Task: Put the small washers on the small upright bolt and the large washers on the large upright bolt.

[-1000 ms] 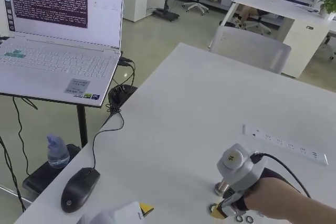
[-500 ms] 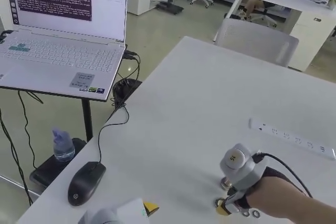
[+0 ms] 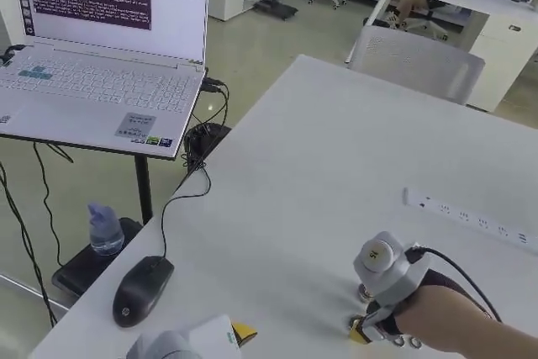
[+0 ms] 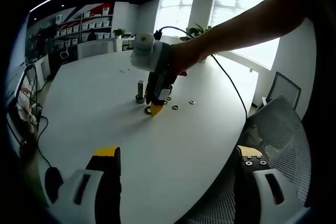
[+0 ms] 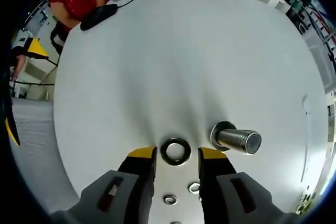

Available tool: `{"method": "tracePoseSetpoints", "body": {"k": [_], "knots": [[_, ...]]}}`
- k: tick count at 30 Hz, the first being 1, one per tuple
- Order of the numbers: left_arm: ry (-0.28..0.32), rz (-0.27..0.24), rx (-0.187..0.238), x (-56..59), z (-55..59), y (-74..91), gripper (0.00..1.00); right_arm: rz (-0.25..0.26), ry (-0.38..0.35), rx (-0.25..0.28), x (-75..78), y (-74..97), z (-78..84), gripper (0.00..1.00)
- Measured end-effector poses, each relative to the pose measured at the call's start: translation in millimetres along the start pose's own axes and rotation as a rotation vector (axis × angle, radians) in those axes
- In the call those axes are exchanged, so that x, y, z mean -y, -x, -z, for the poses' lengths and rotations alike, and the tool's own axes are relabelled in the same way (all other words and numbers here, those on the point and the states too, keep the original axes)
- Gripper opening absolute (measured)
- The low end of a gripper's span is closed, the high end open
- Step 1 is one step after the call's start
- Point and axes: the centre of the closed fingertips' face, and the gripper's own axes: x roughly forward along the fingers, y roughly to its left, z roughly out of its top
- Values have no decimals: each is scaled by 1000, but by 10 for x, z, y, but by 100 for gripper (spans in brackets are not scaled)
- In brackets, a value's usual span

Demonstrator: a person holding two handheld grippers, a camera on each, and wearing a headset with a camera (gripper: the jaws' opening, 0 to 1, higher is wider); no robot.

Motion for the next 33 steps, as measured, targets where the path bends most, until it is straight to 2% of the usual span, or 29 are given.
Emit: {"method": "tracePoseSetpoints", "body": {"k": [9, 11, 14, 23, 33], "knots": [[-9, 2, -8, 9, -4, 7, 89, 1, -36, -4, 5, 5, 5, 29], [-7, 4, -9, 12, -14, 8, 88, 1, -41, -12, 10, 10, 17, 25], [-11, 2, -11, 0, -19, 9, 88, 4, -21, -12, 9, 6, 14, 25], [-6, 3, -9, 3, -25, -9, 86, 9, -28, -50, 21, -2, 7, 23], [-4, -1, -17, -11, -19, 23, 85, -4, -27, -36, 20, 14, 6, 21]]}}
